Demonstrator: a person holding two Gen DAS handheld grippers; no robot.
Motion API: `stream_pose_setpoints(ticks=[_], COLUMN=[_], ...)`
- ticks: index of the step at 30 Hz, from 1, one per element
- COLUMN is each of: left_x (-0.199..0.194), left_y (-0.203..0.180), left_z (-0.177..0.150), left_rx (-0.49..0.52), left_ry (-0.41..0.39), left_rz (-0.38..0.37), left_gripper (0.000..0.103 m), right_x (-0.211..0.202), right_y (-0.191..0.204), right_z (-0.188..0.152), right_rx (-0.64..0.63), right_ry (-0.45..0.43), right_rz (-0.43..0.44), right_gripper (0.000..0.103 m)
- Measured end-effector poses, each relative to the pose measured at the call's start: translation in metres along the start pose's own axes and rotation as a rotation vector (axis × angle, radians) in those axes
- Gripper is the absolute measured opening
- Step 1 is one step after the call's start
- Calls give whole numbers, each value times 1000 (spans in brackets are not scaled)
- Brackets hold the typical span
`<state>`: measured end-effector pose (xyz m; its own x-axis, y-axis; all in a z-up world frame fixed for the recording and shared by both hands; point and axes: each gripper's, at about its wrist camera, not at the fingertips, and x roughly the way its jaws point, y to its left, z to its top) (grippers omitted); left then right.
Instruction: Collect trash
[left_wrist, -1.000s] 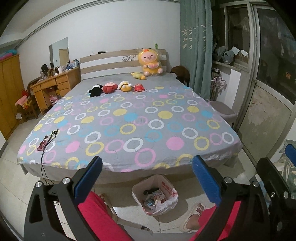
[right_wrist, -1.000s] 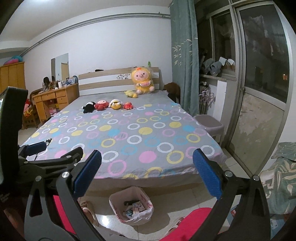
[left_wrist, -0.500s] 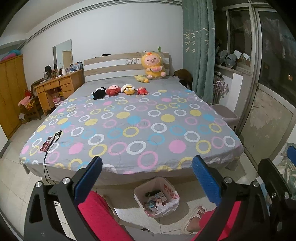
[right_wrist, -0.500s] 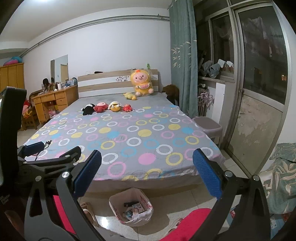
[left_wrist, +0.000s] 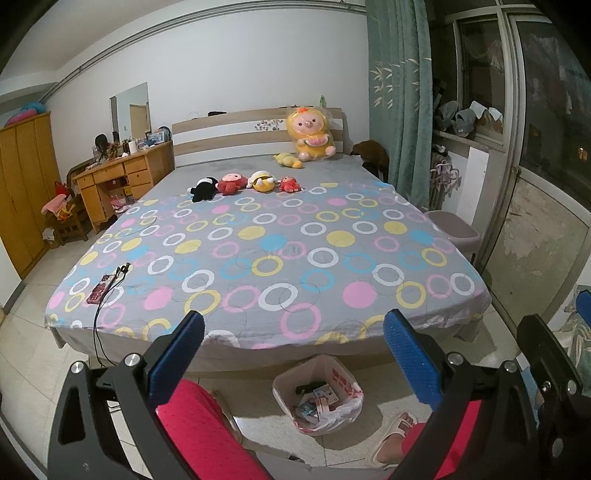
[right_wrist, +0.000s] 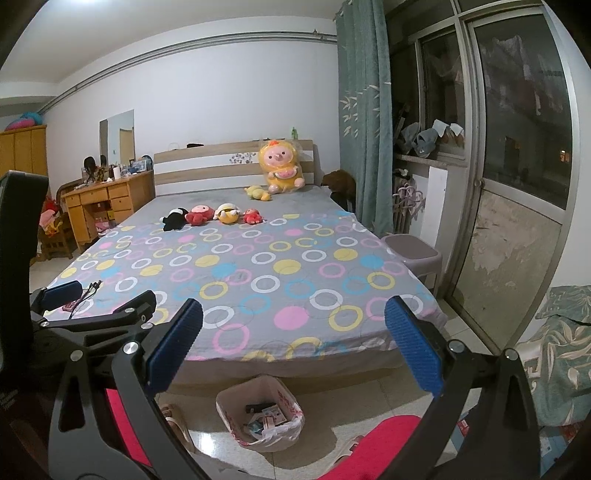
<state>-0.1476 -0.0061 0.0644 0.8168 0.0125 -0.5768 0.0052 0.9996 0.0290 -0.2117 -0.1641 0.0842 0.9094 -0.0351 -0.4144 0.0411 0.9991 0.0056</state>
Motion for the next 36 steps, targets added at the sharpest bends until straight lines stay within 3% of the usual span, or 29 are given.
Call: stream_pose_setpoints(ticks=[36], left_x=[-9], left_y=[5], left_z=[-5], left_rx=[4], left_ry=[-4], left_rz=[24], left_gripper=[95], right_x=[-3], right_y=[1], right_z=[-2], right_rx=[3], right_ry=[0], right_rz=[-4], right_gripper=[96])
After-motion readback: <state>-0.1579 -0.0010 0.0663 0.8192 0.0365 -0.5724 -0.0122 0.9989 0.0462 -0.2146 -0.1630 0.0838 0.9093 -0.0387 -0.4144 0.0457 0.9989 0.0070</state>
